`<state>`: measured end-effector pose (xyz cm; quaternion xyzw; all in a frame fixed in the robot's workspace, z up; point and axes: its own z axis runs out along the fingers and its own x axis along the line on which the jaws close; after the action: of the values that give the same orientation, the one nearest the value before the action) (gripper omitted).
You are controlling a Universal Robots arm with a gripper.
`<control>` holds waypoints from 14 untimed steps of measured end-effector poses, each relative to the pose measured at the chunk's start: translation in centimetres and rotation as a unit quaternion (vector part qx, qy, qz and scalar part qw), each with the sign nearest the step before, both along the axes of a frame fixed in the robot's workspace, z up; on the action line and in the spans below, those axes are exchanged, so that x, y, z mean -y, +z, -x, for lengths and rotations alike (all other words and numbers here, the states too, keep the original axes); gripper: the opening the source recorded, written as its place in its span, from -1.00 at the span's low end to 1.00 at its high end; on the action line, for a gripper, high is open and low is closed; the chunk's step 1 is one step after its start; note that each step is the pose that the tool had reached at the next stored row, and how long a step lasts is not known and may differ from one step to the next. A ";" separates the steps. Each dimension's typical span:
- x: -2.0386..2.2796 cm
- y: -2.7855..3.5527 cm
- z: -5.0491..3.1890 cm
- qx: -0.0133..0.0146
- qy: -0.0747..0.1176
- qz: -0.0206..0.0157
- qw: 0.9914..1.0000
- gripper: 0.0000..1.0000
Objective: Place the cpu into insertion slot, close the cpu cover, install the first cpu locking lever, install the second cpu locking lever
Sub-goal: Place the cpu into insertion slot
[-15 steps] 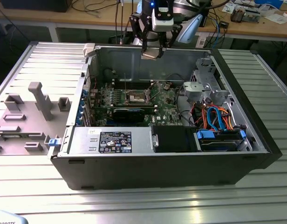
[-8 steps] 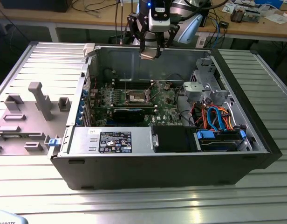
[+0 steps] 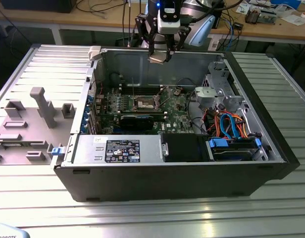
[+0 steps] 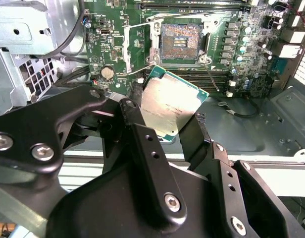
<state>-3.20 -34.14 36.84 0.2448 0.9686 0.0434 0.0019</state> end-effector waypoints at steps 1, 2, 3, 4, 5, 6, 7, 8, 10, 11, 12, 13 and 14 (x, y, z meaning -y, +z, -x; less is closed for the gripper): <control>0.00 0.00 0.00 0.000 0.000 0.000 1.000 0.08; 0.00 0.00 0.00 0.000 0.000 0.000 1.000 0.08; 0.00 0.00 0.00 0.000 0.000 0.000 1.000 0.08; 0.00 0.00 0.00 0.000 0.000 0.000 1.000 0.08; 0.00 0.00 0.00 0.000 0.000 0.000 1.000 0.08; 0.00 0.00 0.00 0.000 0.000 0.000 1.000 0.08; 0.00 0.00 0.00 0.000 0.000 0.000 1.000 0.08; 0.00 0.00 0.00 0.000 0.000 0.000 1.000 0.08; 0.00 -0.03 0.00 0.000 -0.006 0.000 1.000 0.08; 0.00 -0.05 0.00 0.000 -0.018 0.000 1.000 0.08; 0.00 -0.07 0.00 0.000 -0.024 0.000 1.000 0.08; 0.00 -0.10 -0.01 0.000 -0.029 0.000 1.000 0.08; 0.00 -0.14 -0.01 0.000 -0.038 0.000 0.999 0.08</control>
<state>-3.20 -34.14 36.71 0.2819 0.9584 0.0433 0.0036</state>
